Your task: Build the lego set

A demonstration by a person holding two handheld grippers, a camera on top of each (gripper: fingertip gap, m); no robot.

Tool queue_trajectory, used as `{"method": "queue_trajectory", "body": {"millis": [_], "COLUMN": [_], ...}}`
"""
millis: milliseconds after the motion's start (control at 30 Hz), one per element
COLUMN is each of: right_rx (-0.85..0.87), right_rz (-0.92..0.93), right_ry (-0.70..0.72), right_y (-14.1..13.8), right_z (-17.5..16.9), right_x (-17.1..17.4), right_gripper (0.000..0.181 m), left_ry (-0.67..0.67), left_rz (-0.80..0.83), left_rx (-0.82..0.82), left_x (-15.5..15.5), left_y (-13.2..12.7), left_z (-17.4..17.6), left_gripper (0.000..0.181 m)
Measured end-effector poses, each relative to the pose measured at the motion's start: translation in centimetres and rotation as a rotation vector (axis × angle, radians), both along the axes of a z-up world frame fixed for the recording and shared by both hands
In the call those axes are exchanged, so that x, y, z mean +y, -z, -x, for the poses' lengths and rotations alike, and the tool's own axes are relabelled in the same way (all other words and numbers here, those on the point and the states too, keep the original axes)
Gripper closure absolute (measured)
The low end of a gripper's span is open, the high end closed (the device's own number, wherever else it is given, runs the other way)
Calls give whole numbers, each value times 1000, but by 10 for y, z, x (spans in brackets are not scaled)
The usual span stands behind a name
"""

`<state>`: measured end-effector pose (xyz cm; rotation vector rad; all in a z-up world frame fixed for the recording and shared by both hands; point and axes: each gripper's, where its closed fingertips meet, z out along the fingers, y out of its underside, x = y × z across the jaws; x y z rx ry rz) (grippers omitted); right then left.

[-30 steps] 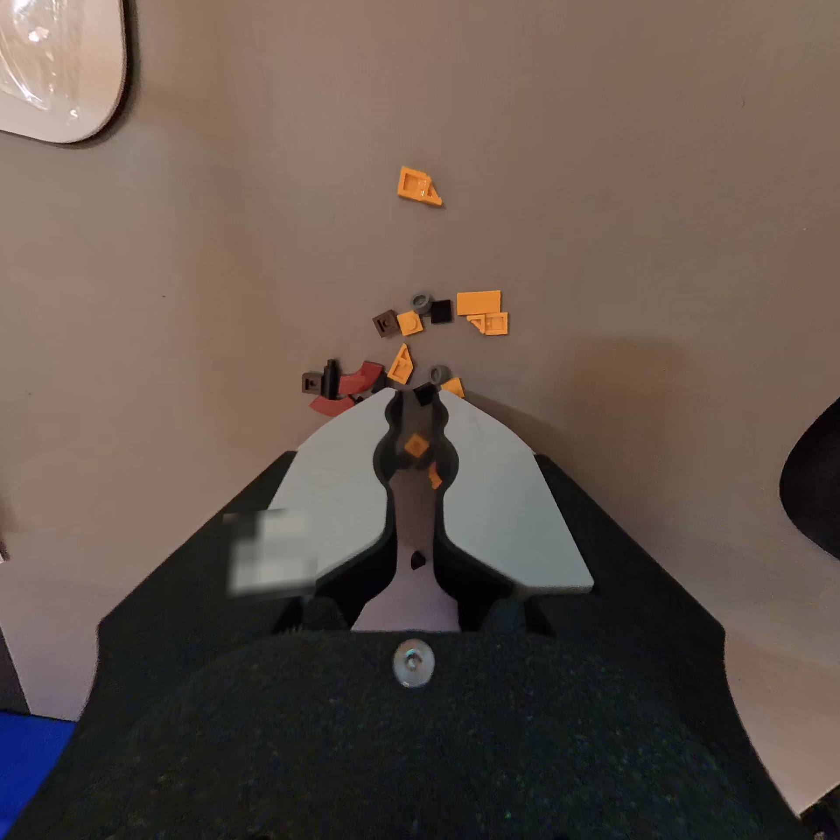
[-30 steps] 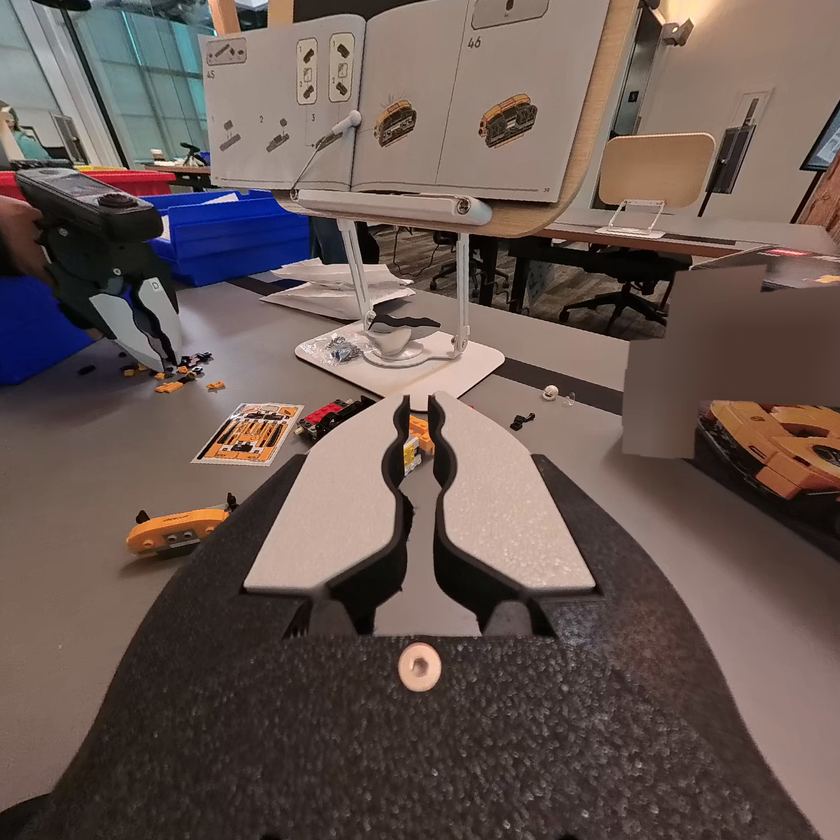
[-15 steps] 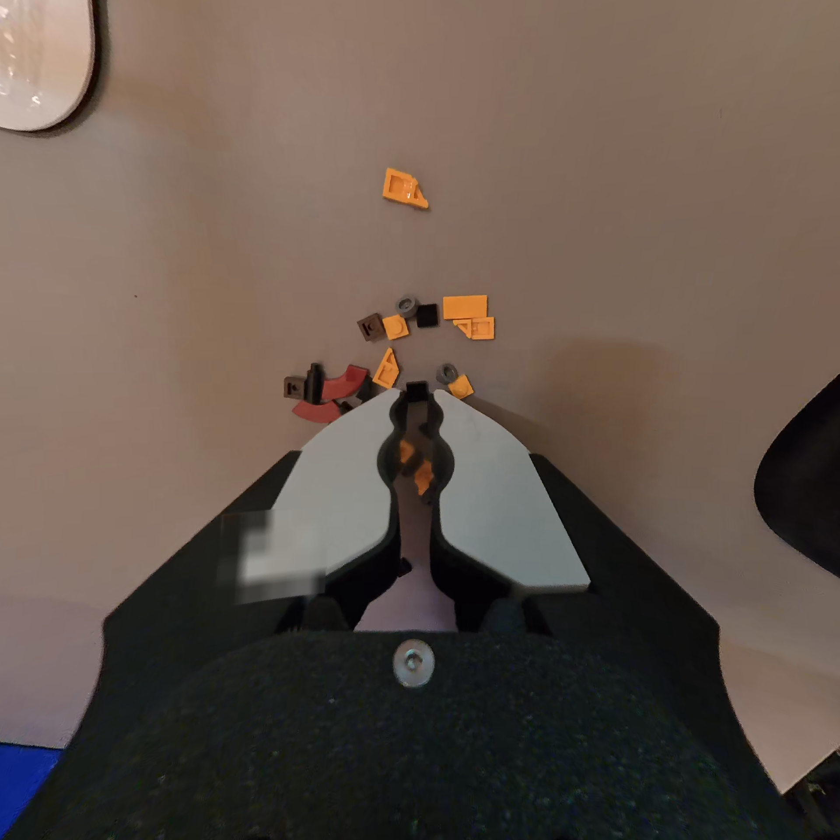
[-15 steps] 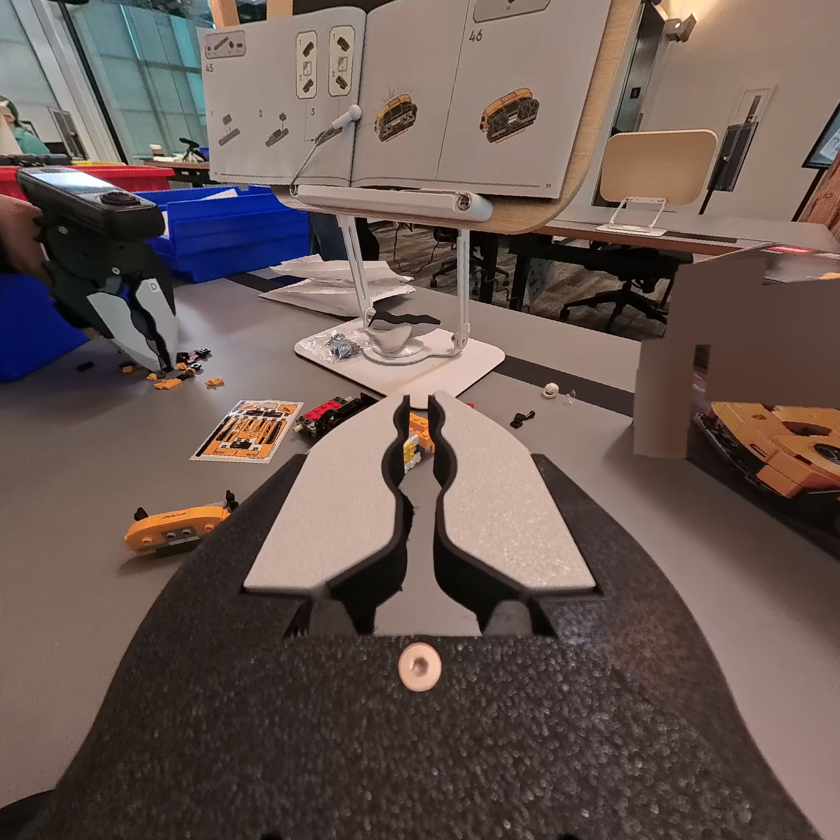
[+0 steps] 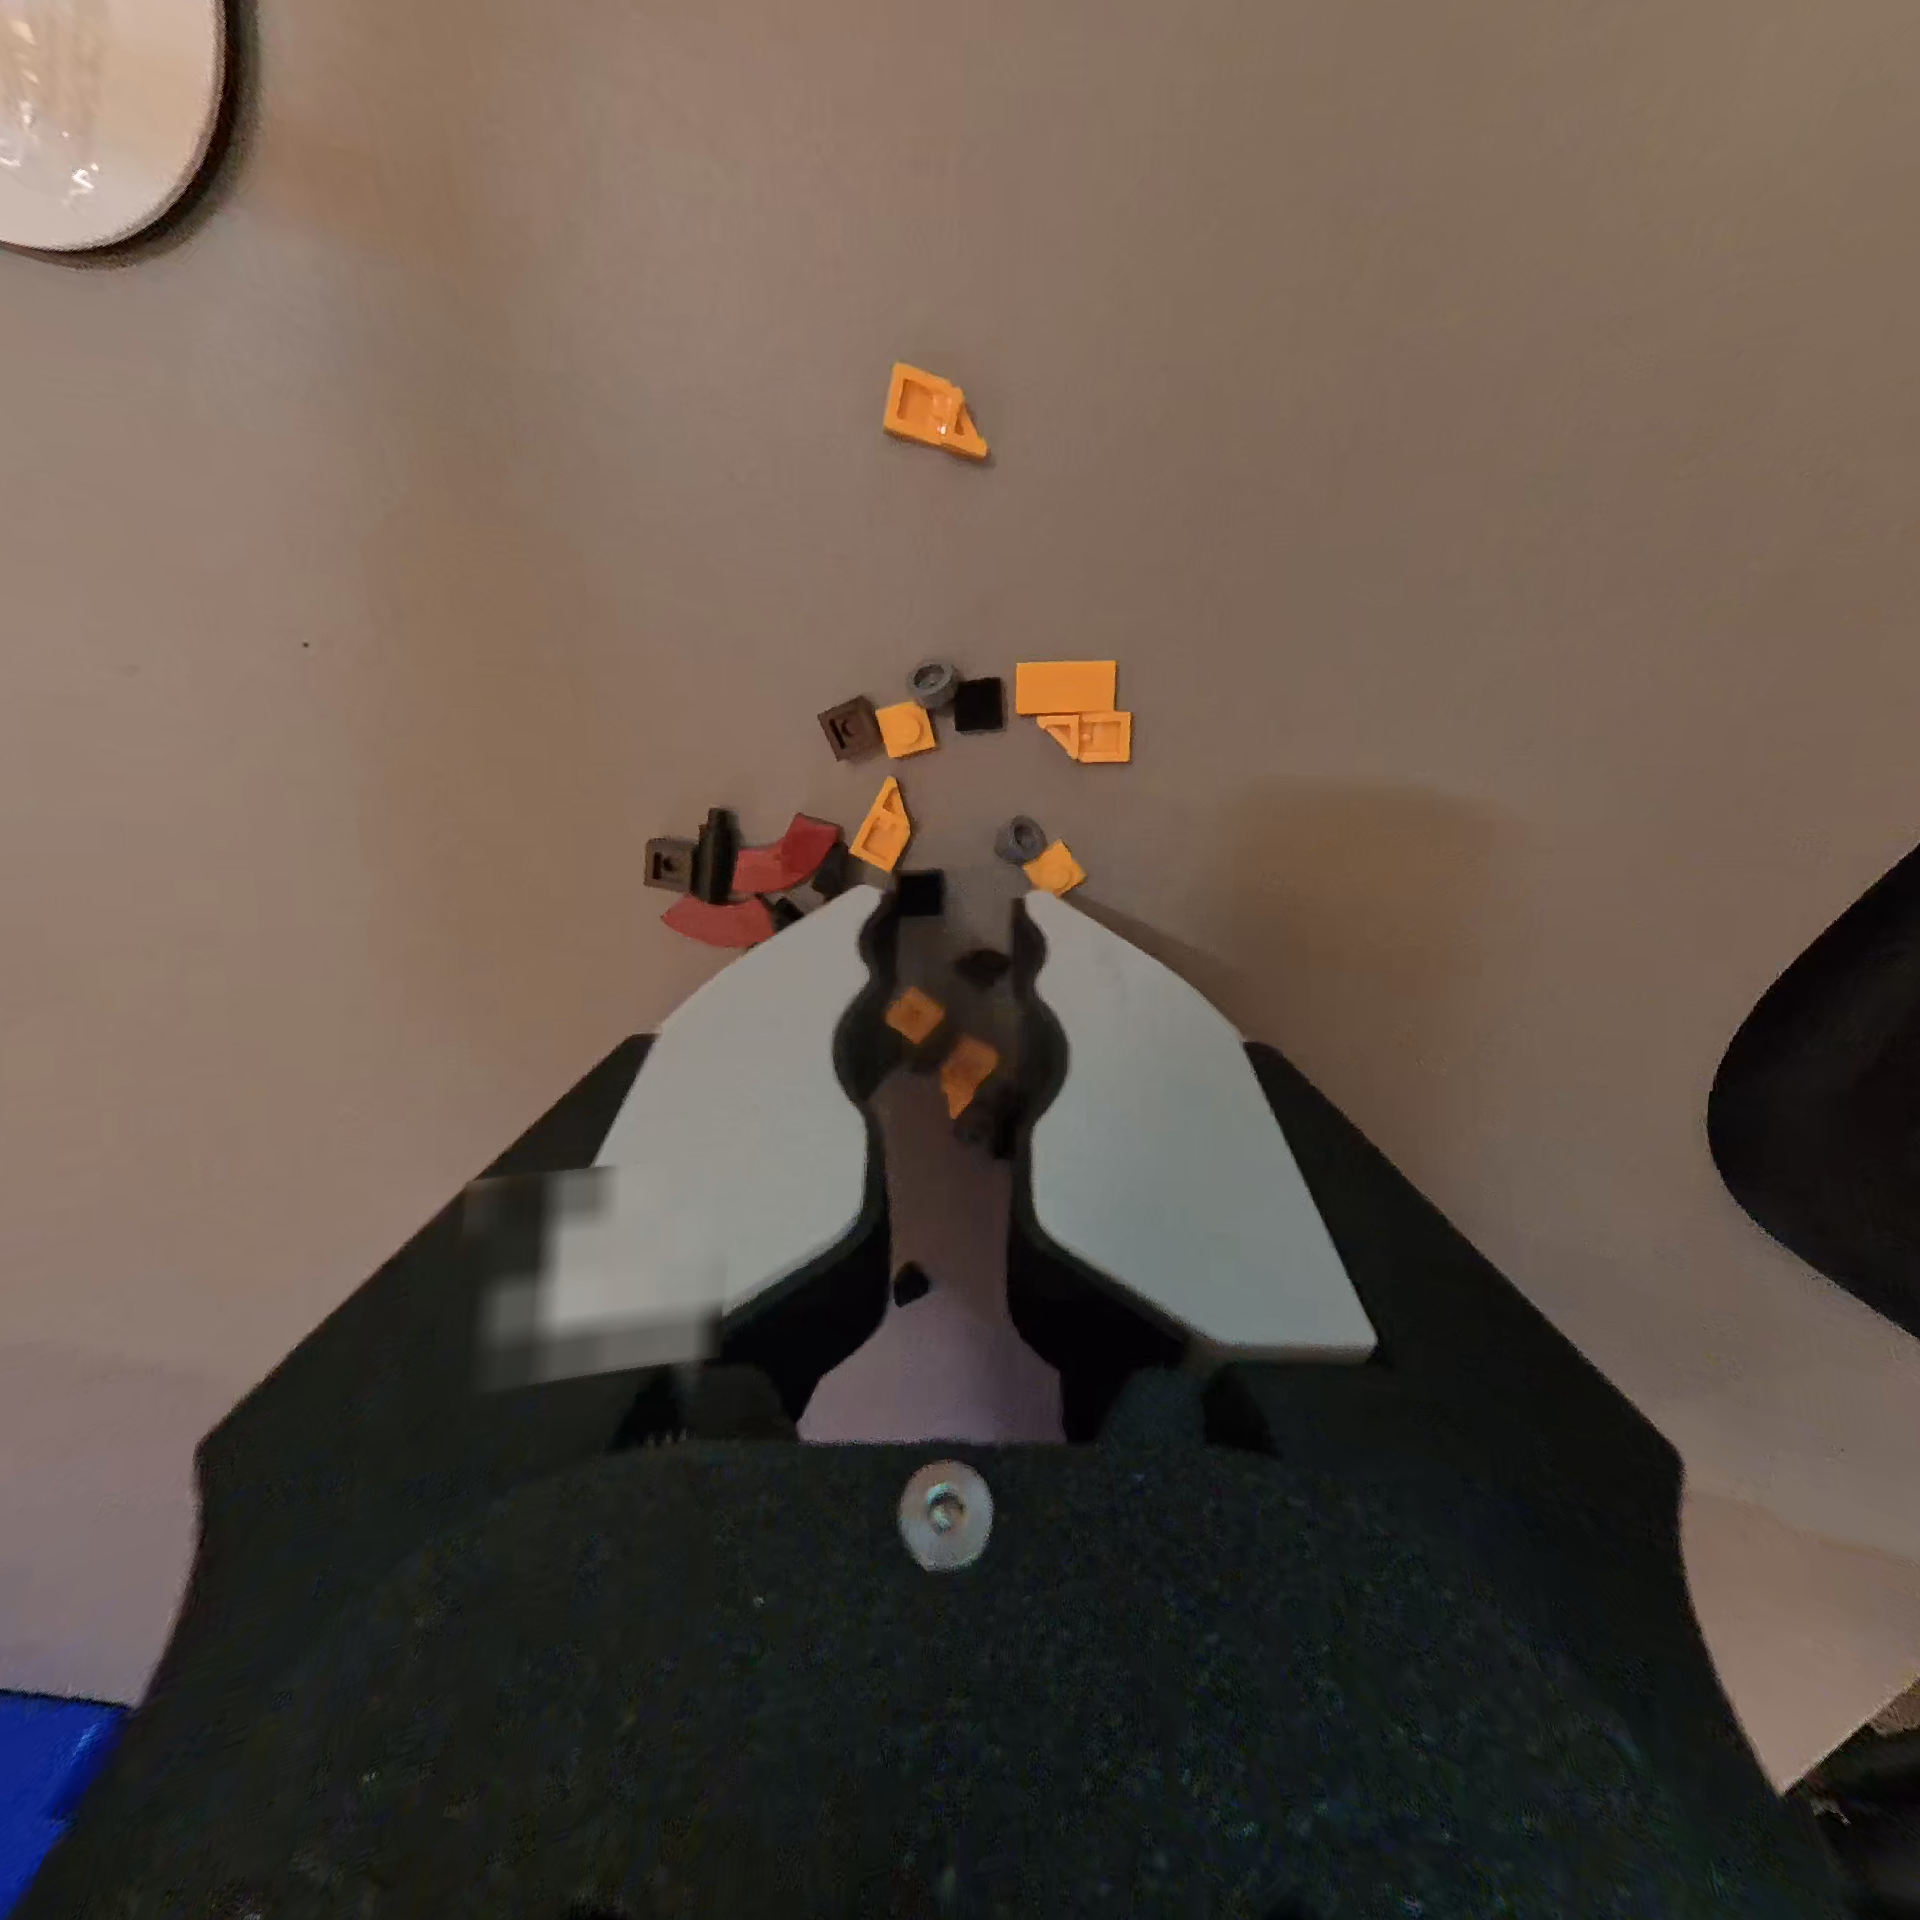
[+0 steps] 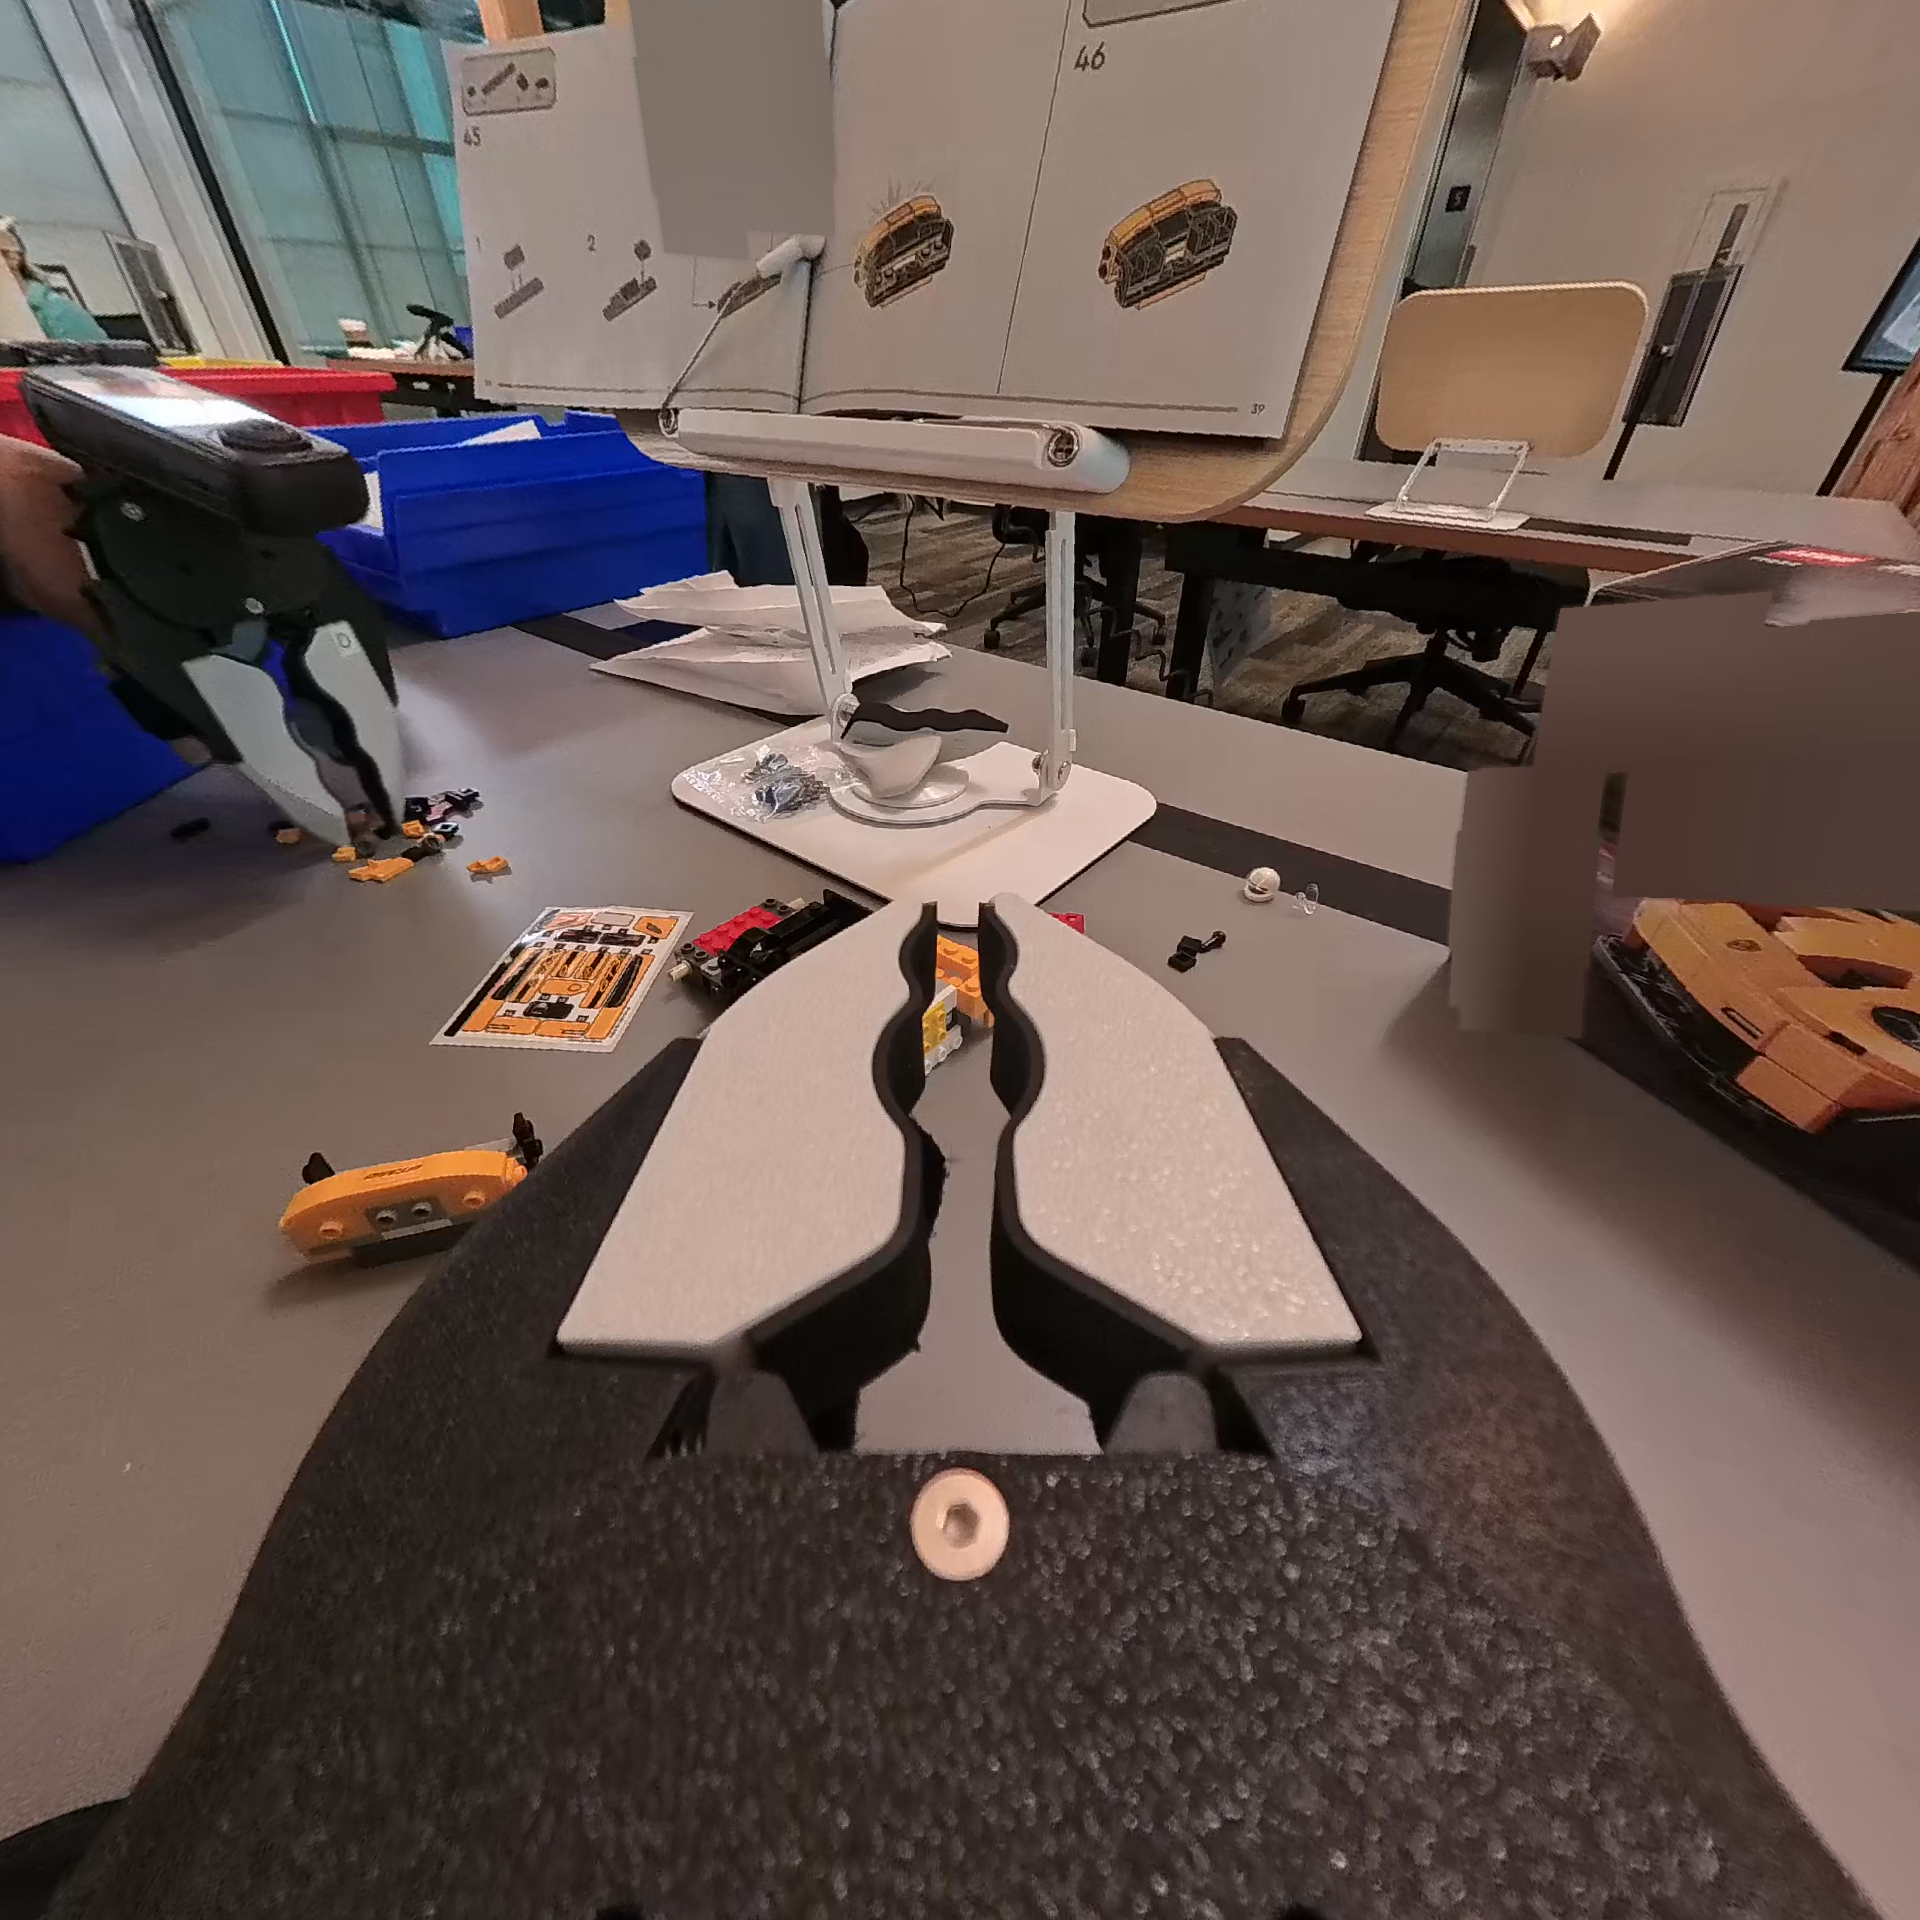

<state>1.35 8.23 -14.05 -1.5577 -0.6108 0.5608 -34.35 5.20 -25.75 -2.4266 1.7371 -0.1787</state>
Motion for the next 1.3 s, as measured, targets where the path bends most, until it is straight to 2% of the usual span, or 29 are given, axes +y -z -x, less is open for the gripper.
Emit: {"method": "queue_trajectory", "body": {"millis": [67, 133, 300, 400, 567, 767, 933, 1033, 1100, 1167, 1300], "right_rx": [0, 0, -1, -5, -12, -24, -20, -17, -22, -26, -29], "right_rz": [1, 4, 9, 12, 12, 1, -1, 12, 21, 15, 11], "right_ry": [-1, -1, -4, -6, -12, -17, -15, -20, -25, -25, -19], "right_y": [1, 1, 3, 5, 6, 5, 4, 7, 9, 9, 8], "right_z": [0, 0, 1, 2, 6, 8, 6, 7, 8, 8, 6], "right_x": [0, 0, 0, 0, -2, -4, -4, -3, -3, -3, -2], "right_gripper": [174, 174, 174, 174, 174, 175, 175, 175, 175, 175, 175], "left_ry": [-13, -32, -106, -122, -100, -12, -15, -98, -163, -165, -201], "left_rz": [-20, -88, -273, -288, -242, -154, -193, -264, -227, -197, -86], "left_rx": [-10, -62, -230, -295, -301, -212, -136, -80, -41, -11, -40], "left_x": [0, 4, 2, -15, -33, -33, -11, 19, 34, 44, 49], "left_y": [-8, -28, -91, -107, -90, -63, -57, -53, -41, -28, -13], "left_z": [0, -1, 8, 13, 7, -12, -9, 2, 9, 13, 10], "left_gripper": [145, 136, 145, 151, 152, 167, 174, 176, 175, 174, 173]}}
